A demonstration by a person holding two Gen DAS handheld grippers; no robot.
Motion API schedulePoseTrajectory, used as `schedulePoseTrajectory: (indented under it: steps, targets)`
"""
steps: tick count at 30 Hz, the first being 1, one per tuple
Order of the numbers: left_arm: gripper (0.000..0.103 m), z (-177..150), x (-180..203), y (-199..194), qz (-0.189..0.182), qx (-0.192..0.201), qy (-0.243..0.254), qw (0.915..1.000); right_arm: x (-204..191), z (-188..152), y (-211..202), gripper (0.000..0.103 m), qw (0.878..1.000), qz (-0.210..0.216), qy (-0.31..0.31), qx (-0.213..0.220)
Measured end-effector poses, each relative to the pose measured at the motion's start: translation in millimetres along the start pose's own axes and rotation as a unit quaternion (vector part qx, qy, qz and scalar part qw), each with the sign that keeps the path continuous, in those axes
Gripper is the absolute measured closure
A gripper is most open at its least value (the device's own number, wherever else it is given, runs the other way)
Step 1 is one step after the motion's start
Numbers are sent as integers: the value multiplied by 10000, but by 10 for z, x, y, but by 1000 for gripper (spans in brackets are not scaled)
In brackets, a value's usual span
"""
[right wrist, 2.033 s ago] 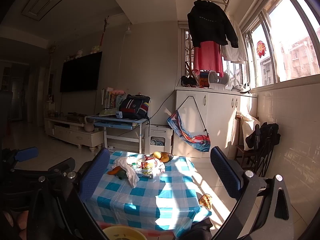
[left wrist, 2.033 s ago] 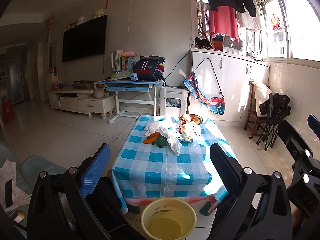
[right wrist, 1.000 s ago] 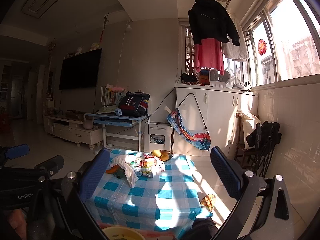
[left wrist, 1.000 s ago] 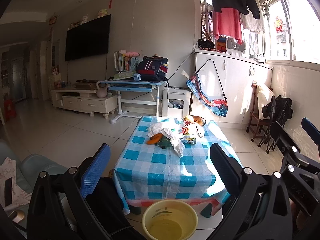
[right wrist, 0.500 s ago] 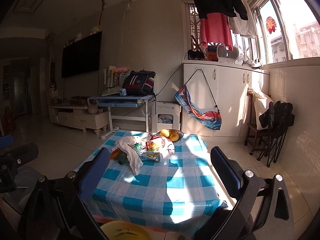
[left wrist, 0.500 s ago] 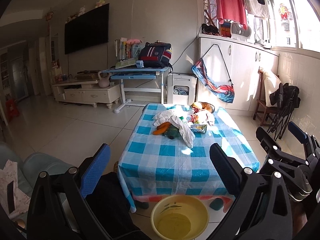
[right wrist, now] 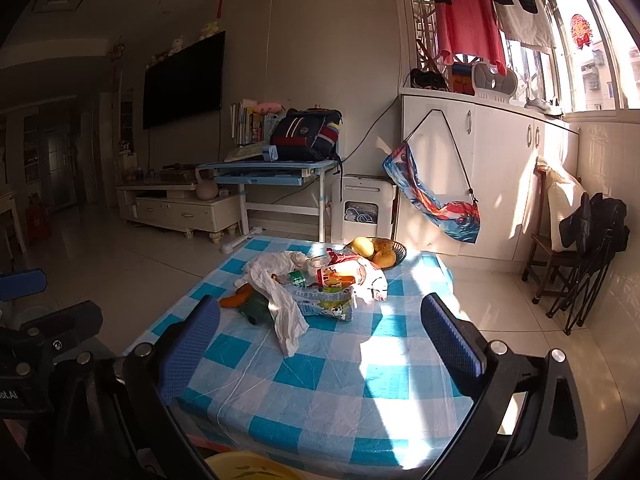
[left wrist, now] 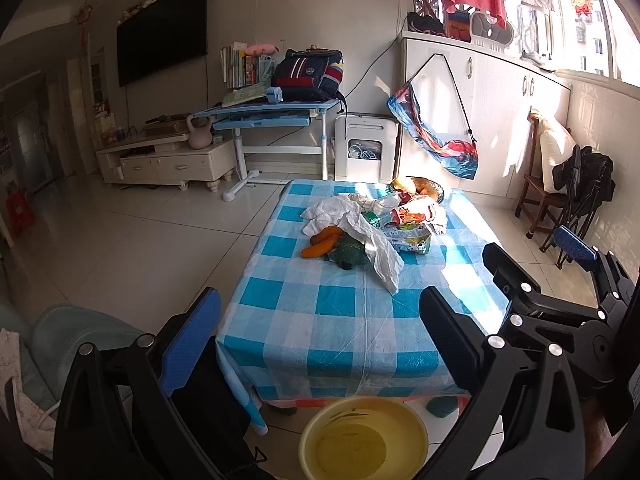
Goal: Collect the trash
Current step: 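Grasp the white tissue with the right gripper while the left gripper approaches the green toy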
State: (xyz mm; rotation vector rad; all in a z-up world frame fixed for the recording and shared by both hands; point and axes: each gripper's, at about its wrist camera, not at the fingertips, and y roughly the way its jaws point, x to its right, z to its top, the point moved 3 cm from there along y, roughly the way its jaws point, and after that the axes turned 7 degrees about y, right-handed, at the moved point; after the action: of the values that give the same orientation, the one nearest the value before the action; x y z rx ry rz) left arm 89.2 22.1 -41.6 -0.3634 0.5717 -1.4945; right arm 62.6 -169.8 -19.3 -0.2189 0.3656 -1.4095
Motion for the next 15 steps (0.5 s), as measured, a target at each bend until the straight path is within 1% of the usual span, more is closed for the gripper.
schedulePoseTrajectory:
  steps: [6, 12, 15]
  targets:
    - [7, -2, -92, 473, 169, -327, -157, 9992, 23, -29, 345, 6, 9990, 312, -27, -308]
    - [7, -91, -110, 727, 248, -566, -118, 9980, 75, -137, 657, 6, 9965, 531, 52, -649]
    - [7, -161, -178, 886, 284, -729, -165, 9968, 62, -172, 803, 6, 9946, 653, 49, -800]
